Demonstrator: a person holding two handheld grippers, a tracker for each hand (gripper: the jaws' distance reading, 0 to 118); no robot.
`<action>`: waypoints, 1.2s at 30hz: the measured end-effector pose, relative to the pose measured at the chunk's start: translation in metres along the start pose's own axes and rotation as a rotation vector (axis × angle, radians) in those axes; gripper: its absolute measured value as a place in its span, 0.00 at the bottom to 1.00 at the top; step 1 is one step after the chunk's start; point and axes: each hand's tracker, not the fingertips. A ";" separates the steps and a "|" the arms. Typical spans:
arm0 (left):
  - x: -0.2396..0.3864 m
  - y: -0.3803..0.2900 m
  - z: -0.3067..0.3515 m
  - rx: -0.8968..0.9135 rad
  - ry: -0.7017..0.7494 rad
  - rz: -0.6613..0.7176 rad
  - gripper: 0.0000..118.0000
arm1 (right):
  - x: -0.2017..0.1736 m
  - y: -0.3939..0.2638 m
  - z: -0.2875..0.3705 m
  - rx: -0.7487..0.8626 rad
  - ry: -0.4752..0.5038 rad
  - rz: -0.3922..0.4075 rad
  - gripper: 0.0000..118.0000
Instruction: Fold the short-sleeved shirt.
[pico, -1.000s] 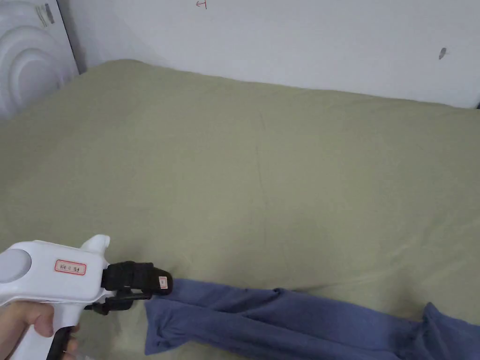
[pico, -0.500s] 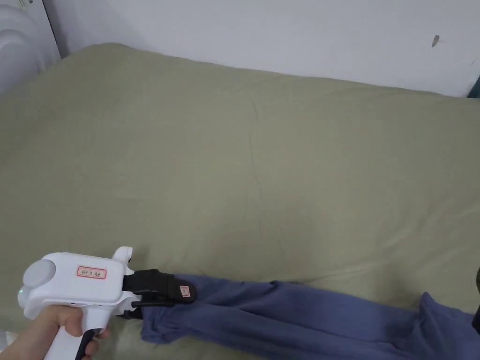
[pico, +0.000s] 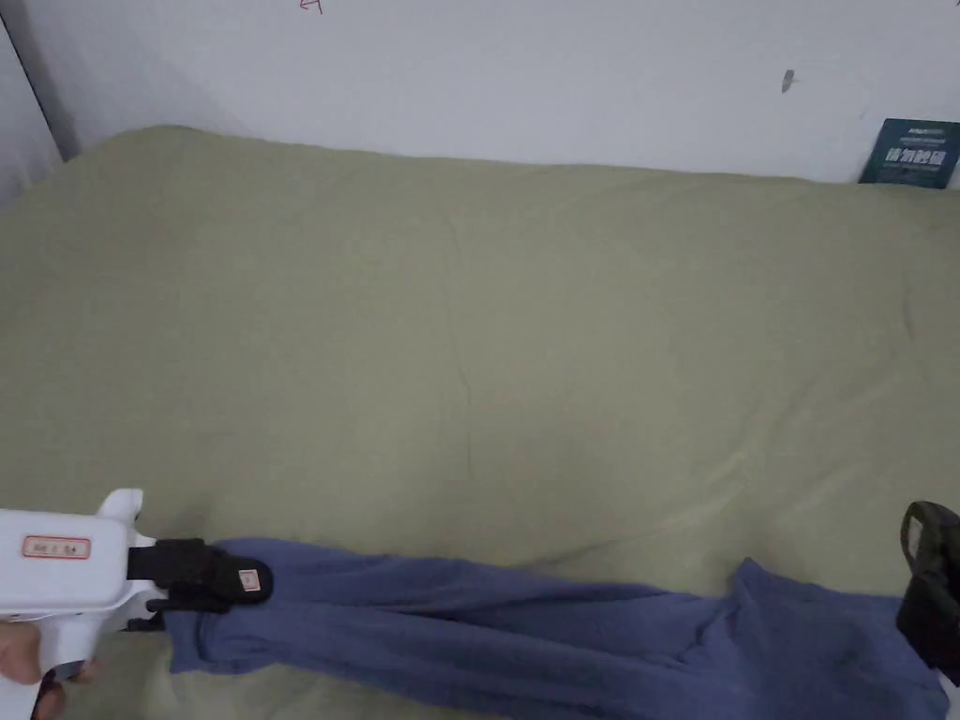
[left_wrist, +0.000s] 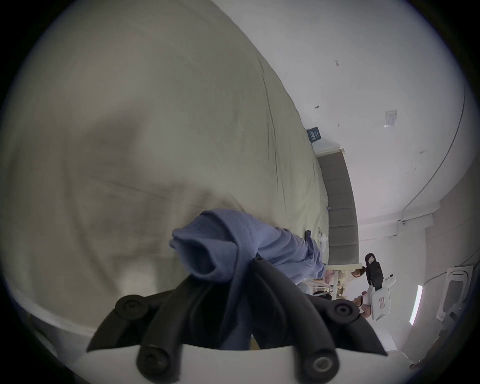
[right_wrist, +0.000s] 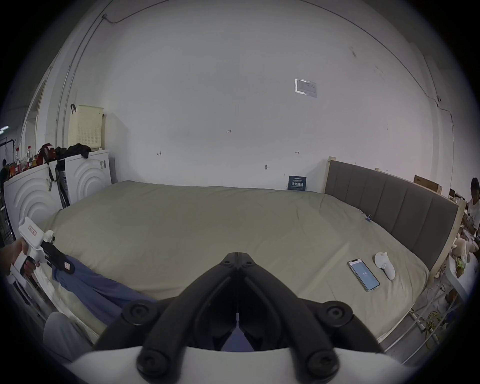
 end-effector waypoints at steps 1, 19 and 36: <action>0.001 0.000 0.010 0.020 0.020 -0.002 0.08 | 0.002 0.000 0.001 0.000 0.000 -0.003 0.02; 0.213 -0.065 -0.071 -0.091 0.197 -0.399 0.08 | 0.042 -0.018 0.023 -0.013 -0.014 -0.102 0.02; 0.216 -0.078 -0.146 -0.067 0.046 -0.377 0.55 | 0.060 -0.031 0.022 -0.062 -0.063 -0.186 0.02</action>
